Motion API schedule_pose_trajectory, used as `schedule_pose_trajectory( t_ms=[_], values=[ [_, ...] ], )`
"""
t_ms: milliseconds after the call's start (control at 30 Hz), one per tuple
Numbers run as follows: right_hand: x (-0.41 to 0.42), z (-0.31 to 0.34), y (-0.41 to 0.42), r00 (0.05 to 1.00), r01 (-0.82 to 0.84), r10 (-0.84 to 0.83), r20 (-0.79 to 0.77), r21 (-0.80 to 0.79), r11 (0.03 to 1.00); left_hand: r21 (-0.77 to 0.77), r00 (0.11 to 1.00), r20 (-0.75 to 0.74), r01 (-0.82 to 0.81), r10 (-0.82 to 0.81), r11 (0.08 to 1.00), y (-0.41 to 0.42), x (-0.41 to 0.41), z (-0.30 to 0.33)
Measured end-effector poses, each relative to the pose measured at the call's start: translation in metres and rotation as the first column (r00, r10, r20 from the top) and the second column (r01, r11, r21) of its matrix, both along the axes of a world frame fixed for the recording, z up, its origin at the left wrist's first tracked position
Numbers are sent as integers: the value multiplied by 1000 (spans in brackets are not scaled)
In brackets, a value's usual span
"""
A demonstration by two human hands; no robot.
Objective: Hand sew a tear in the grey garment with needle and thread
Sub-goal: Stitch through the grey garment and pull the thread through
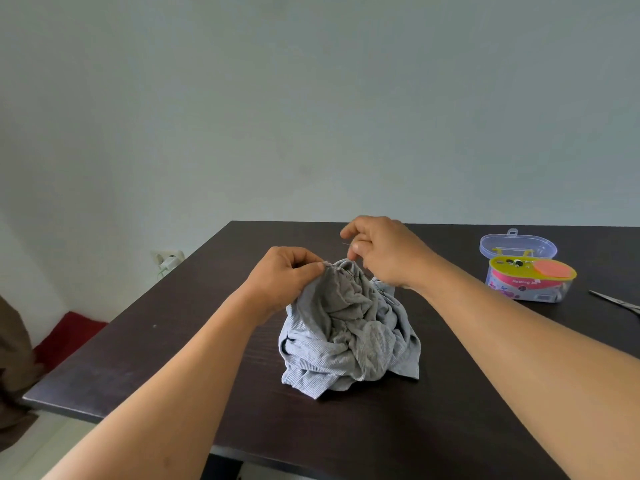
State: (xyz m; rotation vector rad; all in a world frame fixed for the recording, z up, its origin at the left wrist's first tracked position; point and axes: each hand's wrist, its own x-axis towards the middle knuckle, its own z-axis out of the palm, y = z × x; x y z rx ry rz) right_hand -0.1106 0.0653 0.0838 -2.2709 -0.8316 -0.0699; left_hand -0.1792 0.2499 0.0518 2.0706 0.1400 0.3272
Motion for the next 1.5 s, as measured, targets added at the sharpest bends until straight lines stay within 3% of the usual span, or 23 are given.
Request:
schedule_pose_trajectory(
  t_ms=[133,433,667,1500],
  values=[
    [-8,0,4,999,-30,31,-8,111,993,10,997,26,-68,67,998,1,0,0],
    [-31,-3,11,994,-54,56,-94,26,998,25,993,55,-106,104,994,2,-1,4],
    [-35,-10,11,996,28,-32,-88,-44,999,-12,994,44,-101,102,995,3,-4,3],
    [-30,-23,38,992,127,-127,-21,41,991,18,999,39,-25,24,1000,3,-12,3]
  ],
)
